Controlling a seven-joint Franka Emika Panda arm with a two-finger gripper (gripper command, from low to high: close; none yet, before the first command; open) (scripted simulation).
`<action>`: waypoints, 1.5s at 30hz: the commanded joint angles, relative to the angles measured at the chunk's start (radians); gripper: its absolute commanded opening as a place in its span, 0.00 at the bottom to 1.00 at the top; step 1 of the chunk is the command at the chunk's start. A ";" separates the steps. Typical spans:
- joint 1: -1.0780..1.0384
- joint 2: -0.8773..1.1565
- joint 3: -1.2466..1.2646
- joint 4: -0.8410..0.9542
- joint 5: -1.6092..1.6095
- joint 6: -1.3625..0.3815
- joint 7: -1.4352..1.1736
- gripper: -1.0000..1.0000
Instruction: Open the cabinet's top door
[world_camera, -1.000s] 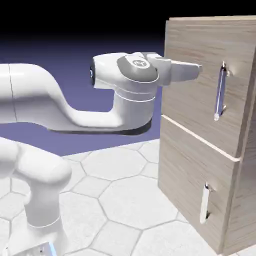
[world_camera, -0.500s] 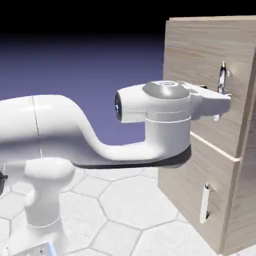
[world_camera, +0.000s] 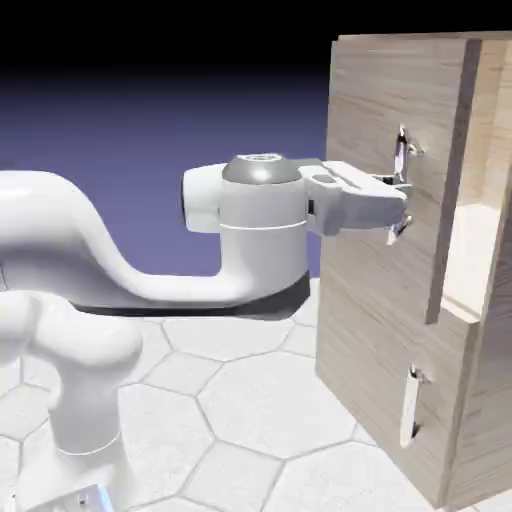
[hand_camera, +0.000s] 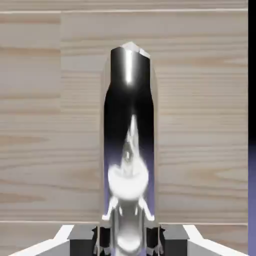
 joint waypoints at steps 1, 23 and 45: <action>-0.036 -0.007 0.027 -0.025 0.018 -0.013 0.000 0.00; -0.681 -0.363 0.630 -0.473 0.786 -0.171 -0.304 0.00; -0.500 -0.682 1.353 -0.511 1.583 -0.861 -0.527 0.00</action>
